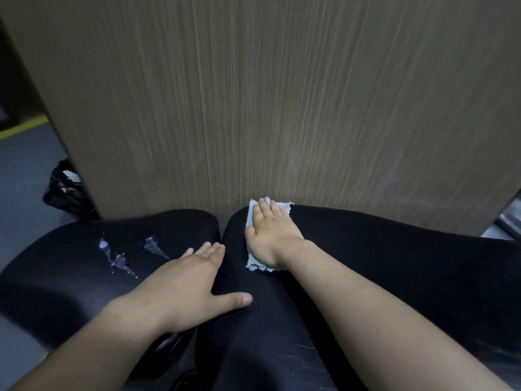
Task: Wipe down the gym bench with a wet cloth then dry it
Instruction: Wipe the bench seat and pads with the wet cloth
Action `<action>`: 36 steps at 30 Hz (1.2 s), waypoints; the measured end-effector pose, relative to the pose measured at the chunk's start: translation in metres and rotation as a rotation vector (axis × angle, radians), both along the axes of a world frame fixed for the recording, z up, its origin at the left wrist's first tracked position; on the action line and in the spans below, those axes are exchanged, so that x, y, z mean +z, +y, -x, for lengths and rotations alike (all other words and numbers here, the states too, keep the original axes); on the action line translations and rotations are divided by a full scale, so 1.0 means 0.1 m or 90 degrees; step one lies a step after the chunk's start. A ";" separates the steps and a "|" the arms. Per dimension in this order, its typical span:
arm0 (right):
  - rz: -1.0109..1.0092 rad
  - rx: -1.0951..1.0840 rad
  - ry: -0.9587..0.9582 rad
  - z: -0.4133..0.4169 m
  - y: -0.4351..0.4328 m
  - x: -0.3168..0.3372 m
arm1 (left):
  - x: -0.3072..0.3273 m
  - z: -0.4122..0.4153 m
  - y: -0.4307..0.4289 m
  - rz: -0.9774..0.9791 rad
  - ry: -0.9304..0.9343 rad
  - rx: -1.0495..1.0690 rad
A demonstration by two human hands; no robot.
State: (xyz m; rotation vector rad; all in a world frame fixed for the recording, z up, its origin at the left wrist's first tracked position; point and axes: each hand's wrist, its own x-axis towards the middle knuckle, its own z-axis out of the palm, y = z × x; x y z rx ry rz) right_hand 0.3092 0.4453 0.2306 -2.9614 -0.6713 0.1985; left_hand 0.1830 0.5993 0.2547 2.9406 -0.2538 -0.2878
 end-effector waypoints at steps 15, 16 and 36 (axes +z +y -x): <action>0.010 0.109 0.000 0.66 -0.09 0.02 | -0.02 0.14 0.20 -0.011 0.017 -0.049; 0.009 0.116 -0.001 0.76 -0.11 0.02 | -0.02 0.16 0.22 -0.011 0.018 -0.053; 0.044 -0.073 -0.015 1.65 -1.82 0.03 | -0.13 0.49 -0.26 0.019 -0.185 -0.062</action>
